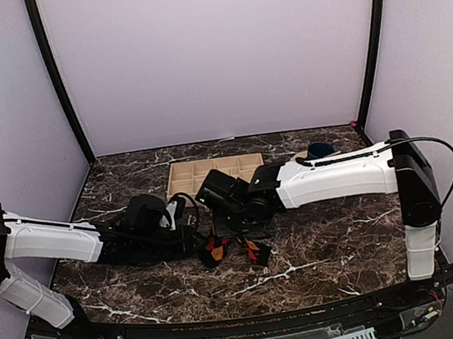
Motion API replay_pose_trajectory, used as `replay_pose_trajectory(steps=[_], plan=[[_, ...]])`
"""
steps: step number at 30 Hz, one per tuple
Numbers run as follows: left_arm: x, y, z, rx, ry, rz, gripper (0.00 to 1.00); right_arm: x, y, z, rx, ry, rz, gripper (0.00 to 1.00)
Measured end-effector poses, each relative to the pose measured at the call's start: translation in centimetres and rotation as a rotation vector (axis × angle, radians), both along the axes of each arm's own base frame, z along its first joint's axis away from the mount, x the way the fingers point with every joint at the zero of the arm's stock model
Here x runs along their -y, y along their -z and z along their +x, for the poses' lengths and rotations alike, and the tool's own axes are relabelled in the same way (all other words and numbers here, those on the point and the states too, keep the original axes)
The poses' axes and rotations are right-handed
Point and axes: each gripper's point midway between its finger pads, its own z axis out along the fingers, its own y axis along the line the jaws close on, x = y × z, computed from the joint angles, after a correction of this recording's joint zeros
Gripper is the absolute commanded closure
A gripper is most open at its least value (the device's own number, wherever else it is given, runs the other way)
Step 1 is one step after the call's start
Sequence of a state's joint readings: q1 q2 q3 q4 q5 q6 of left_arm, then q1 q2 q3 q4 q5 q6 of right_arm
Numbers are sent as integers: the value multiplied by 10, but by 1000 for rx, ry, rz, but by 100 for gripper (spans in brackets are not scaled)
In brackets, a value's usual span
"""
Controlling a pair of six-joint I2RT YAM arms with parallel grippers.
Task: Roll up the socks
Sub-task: Pick up the sock from the center of the board, then fold the sock at the center of the board.
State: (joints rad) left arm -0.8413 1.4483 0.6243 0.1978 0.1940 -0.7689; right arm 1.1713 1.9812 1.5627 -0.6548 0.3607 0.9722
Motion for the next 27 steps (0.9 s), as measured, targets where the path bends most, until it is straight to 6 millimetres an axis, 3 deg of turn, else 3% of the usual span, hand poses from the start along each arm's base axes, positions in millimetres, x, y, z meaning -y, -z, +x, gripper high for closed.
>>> replay_pose_trajectory(steps=[6,8,11,14,19,21,23,27], plan=[[-15,-53,17,109,-86,-45,61,-36,-77,22,130,-11,169,94],[-20,-63,21,137,-111,-50,60,-31,-95,23,167,7,222,94],[-27,-70,25,160,-144,-42,61,-2,-101,17,197,60,290,94],[-29,-67,26,160,-155,-28,63,38,-81,6,205,133,378,90],[-26,-44,26,114,-140,15,67,109,20,-24,127,258,350,85],[-25,-36,24,99,-131,31,67,131,51,-39,100,292,292,84],[-22,-32,22,93,-118,37,67,140,62,-51,88,323,281,83],[-10,-30,14,107,-72,35,65,148,59,-61,100,393,309,82]])
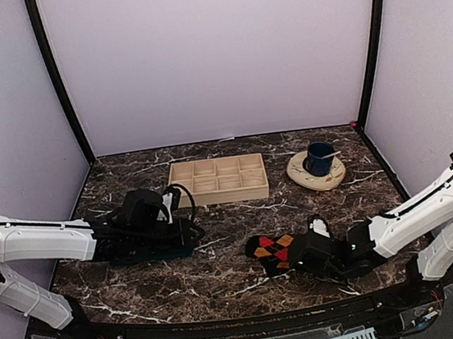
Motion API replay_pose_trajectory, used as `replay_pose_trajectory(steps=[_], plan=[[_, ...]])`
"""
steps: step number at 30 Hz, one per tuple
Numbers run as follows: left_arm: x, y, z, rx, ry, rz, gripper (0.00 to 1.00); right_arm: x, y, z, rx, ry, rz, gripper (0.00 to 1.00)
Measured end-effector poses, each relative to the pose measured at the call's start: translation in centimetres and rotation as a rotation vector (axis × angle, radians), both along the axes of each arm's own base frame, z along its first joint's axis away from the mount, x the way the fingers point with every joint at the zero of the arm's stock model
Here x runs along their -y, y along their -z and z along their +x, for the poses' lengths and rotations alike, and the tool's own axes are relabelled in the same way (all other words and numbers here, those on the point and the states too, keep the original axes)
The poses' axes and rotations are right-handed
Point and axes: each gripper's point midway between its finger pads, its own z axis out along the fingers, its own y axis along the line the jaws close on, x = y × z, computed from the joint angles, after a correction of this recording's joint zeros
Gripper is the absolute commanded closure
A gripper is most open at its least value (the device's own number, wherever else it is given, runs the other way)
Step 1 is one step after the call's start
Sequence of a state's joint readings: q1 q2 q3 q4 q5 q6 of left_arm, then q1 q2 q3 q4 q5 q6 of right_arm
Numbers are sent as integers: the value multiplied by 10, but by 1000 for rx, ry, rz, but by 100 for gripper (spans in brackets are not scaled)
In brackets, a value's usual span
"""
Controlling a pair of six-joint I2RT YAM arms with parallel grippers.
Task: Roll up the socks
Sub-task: Fold the sock at the center of the board.
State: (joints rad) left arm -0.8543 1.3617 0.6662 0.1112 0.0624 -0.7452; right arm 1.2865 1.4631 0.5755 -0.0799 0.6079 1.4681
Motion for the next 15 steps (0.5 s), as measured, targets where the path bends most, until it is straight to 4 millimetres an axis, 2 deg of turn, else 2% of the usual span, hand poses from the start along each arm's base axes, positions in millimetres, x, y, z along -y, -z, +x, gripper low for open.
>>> replay_pose_trajectory(steps=[6,12,15], plan=[[41,10,-18,5,126,3,63,38,-14,-12,29,131,62,80],[90,24,-41,-15,283,-27,64,85,-6,-19,40,226,75,79],[113,23,-52,-12,359,-46,64,93,-7,-20,40,256,82,78]])
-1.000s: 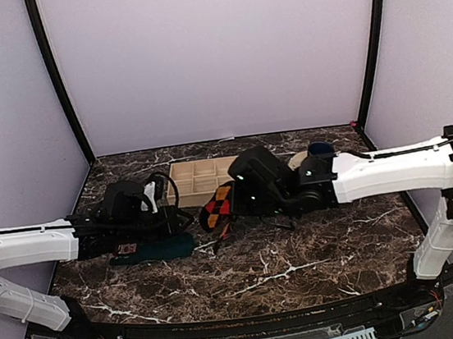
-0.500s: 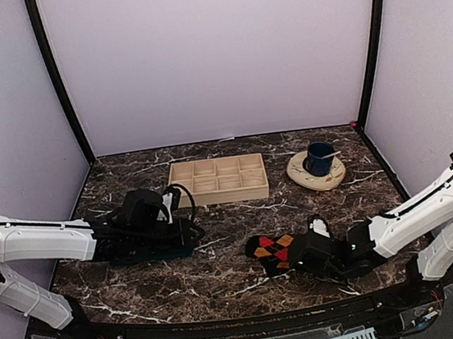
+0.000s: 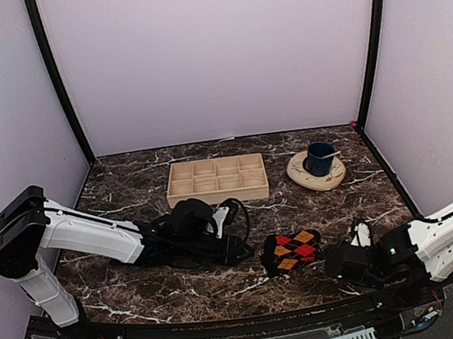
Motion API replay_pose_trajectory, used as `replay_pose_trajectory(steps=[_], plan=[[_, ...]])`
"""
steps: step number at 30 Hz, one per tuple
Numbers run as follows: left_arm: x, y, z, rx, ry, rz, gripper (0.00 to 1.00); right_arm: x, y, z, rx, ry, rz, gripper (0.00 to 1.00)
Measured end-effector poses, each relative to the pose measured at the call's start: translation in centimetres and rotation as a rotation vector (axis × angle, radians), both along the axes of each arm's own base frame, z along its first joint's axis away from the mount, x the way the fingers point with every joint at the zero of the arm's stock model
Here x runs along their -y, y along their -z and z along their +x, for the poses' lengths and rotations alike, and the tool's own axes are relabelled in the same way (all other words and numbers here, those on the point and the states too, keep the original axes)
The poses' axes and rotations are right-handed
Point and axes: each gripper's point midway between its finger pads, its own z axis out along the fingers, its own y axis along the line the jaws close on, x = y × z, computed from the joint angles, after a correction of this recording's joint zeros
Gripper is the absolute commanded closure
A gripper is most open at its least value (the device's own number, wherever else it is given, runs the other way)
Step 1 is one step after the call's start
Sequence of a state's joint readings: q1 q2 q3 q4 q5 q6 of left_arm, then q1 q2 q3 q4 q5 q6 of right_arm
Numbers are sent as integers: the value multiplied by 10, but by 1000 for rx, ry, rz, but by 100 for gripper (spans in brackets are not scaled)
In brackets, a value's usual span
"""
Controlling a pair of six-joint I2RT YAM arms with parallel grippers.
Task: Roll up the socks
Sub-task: Fold the sock at the center of the board, then pick up the sock from the center of the board.
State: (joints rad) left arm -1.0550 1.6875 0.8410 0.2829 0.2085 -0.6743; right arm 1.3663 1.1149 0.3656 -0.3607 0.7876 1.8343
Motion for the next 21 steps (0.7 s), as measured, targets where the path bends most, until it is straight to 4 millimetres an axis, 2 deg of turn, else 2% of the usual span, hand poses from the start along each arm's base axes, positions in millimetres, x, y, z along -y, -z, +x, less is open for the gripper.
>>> replay_pose_trajectory(steps=[4,6,9,12,15,21], plan=[[23,-8,-12,11,69,-32,61,5,1,-1,-1,13,13,70],[27,-9,-15,12,84,-35,58,5,2,-1,3,-7,-10,61],[30,-9,-15,14,86,-29,49,-1,-1,0,17,-66,-74,56],[33,-7,-9,21,68,-9,45,-21,-14,3,23,-129,-156,55],[41,-7,0,36,53,15,44,-46,-29,5,43,-176,-156,55],[50,4,22,37,19,65,44,-41,-29,4,48,-197,-171,55]])
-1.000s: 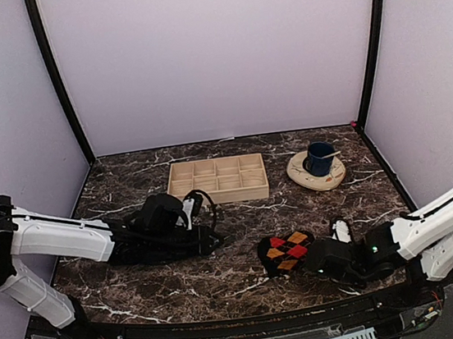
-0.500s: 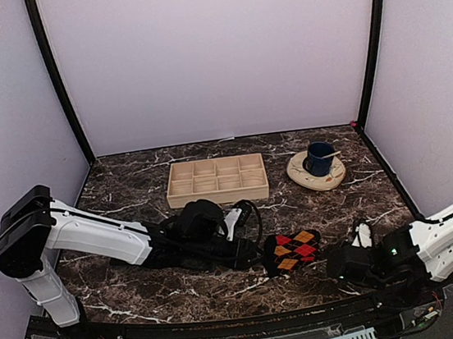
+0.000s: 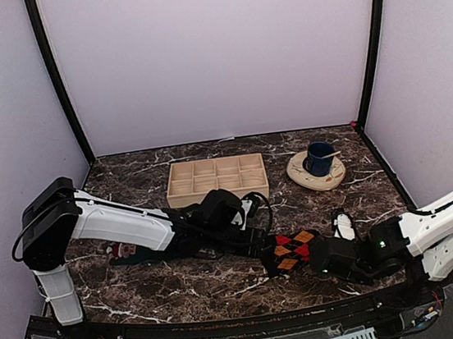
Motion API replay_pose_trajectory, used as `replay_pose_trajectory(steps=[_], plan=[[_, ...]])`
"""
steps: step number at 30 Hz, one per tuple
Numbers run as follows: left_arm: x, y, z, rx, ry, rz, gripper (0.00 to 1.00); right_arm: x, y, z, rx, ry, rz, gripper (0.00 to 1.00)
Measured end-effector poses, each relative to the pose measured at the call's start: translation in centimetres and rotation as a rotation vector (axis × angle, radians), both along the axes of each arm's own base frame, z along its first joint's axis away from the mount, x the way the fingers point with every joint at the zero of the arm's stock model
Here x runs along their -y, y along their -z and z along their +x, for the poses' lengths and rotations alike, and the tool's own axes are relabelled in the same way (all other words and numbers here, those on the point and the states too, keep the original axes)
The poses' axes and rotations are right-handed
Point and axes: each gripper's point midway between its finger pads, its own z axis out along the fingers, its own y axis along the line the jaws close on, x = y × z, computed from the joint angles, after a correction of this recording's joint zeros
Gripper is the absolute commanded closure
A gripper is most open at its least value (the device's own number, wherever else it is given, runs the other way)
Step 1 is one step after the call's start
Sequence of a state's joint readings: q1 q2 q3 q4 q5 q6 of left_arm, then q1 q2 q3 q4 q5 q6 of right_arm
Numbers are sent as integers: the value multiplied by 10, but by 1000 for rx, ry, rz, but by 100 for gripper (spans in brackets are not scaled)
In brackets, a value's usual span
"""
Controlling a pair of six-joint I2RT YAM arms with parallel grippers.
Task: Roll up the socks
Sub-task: Pick up the sock from the center of the board.
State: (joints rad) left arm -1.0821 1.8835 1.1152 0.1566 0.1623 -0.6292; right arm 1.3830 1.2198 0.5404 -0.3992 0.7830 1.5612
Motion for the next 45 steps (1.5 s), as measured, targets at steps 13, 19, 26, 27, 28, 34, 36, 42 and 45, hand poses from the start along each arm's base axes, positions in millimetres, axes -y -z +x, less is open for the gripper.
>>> replay_pose_trajectory(steps=[13,19,26,27,28,34,36,42,45], plan=[[-17,42,34,-62,-65,109,43,7,2,-2,7,-24,5,54],[-6,38,37,-60,-41,97,44,6,4,-2,8,-31,10,54],[0,40,41,-52,-26,133,52,4,2,-2,13,-36,18,54],[0,41,41,-51,-25,139,55,4,1,-2,14,-37,19,54],[1,42,42,-50,-23,147,58,4,1,-2,14,-38,18,54],[6,49,39,-47,-4,178,81,5,3,-2,15,-41,14,55],[6,52,38,-49,1,184,88,7,5,-2,13,-41,9,55],[8,53,35,-51,13,190,98,12,10,-3,11,-40,-1,55],[9,50,36,-52,16,192,99,14,11,-4,11,-40,-2,55]])
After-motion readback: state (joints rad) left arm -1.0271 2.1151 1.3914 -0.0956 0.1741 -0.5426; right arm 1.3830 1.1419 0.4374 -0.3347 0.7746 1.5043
